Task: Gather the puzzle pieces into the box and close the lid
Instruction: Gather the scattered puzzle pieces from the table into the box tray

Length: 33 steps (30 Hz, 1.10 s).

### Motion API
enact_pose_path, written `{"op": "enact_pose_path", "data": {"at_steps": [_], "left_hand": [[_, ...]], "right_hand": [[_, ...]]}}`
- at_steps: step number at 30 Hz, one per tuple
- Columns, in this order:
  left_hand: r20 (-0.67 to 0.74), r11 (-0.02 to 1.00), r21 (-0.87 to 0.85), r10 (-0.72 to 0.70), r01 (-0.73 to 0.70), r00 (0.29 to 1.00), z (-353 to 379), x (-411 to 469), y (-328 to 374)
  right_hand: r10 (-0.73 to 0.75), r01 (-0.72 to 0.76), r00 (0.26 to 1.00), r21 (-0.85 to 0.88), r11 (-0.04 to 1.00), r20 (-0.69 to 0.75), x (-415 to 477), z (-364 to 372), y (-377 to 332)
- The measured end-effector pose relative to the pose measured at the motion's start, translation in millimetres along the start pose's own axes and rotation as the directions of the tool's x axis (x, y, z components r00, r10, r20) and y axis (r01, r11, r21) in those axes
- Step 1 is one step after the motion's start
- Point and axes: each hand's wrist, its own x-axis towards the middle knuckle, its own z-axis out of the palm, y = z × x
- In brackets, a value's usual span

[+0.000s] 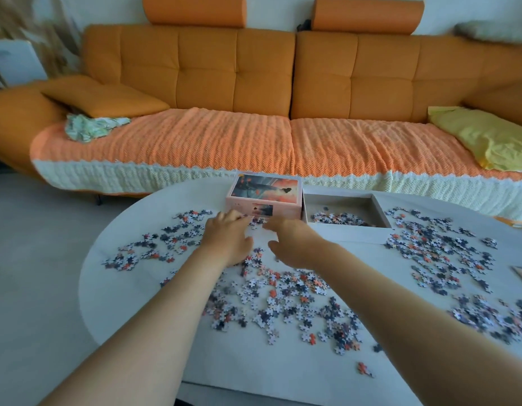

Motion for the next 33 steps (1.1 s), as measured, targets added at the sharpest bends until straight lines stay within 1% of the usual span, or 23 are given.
{"op": "enact_pose_path", "data": {"at_steps": [1, 2, 4, 6, 7, 9, 12, 16, 18, 19, 21, 23, 25, 27, 29, 31, 33], "left_hand": [[0.055, 1.0, 0.019, 0.012, -0.013, 0.998, 0, -1, -3], [0.097, 1.0, 0.001, 0.026, -0.027, 0.995, -1, -1, -4], [0.158, 0.997, -0.06, 0.056, -0.047, 0.986, -1, -1, -7], [0.188, 0.995, -0.076, 0.084, -0.071, 0.978, -2, 0, -7], [0.181, 0.992, -0.093, 0.102, -0.087, 0.978, -1, 0, -8], [0.122, 0.978, -0.171, 0.139, -0.117, 0.983, 1, 0, -10], [0.029, 0.954, -0.262, 0.158, -0.145, 0.987, -1, -1, -15], [-0.043, 0.93, -0.327, 0.162, -0.167, 0.986, -5, -5, -13], [-0.057, 0.93, -0.317, 0.178, -0.186, 0.982, -4, -7, -10], [-0.057, 0.945, -0.259, 0.191, -0.199, 0.98, -4, -8, -7], [-0.001, 0.975, -0.122, 0.184, -0.183, 0.983, -4, -10, 1], [0.126, 0.983, -0.132, 0.143, -0.126, 0.982, -6, -15, 8], [0.189, 0.977, -0.173, 0.156, -0.123, 0.97, -3, -20, 12], [0.185, 0.964, -0.232, 0.177, -0.132, 0.967, -3, -25, 14], [0.159, 0.942, -0.303, 0.199, -0.143, 0.967, -5, -28, 16], [0.116, 0.932, -0.311, 0.233, -0.188, 0.966, -8, -31, 20], [0.092, 0.928, -0.313, 0.242, -0.203, 0.966, -10, -35, 24]], "right_hand": [[0.019, -0.019, 1.0, -0.072, 0.997, 0.007, 7, 6, 0], [0.028, -0.029, 1.0, -0.142, 0.99, -0.01, 13, 10, -1], [0.037, -0.042, 0.999, -0.214, 0.976, -0.032, 22, 14, -4], [0.05, -0.047, 0.999, -0.189, 0.981, 0.011, 29, 18, -6], [0.048, -0.041, 0.998, -0.17, 0.985, 0.036, 31, 20, -7], [0.027, -0.021, 0.999, -0.155, 0.988, 0.039, 32, 25, -7], [-0.023, 0.019, 0.999, -0.128, 0.992, -0.03, 24, 29, -5], [-0.061, 0.058, 0.978, -0.021, 0.998, -0.201, 8, 30, 0], [-0.047, 0.046, 0.969, -0.009, 0.999, -0.242, 2, 29, 3], [-0.016, 0.016, 0.974, -0.002, 1.0, -0.226, 0, 26, 3], [0.046, -0.049, 0.992, -0.021, 0.999, -0.122, -1, 23, 2], [0.079, -0.08, 0.997, -0.07, 0.994, -0.014, -2, 22, -3], [0.099, -0.098, 0.995, -0.049, 0.994, 0.019, -3, 25, -8], [0.111, -0.111, 0.994, -0.02, 0.994, -0.009, -7, 27, -11], [0.146, -0.147, 0.987, -0.015, 0.989, -0.072, -13, 29, -9], [0.137, -0.139, 0.98, -0.005, 0.99, -0.141, -19, 29, -5], [0.111, -0.107, 0.977, 0.031, 0.994, -0.182, -22, 27, 0]]}}
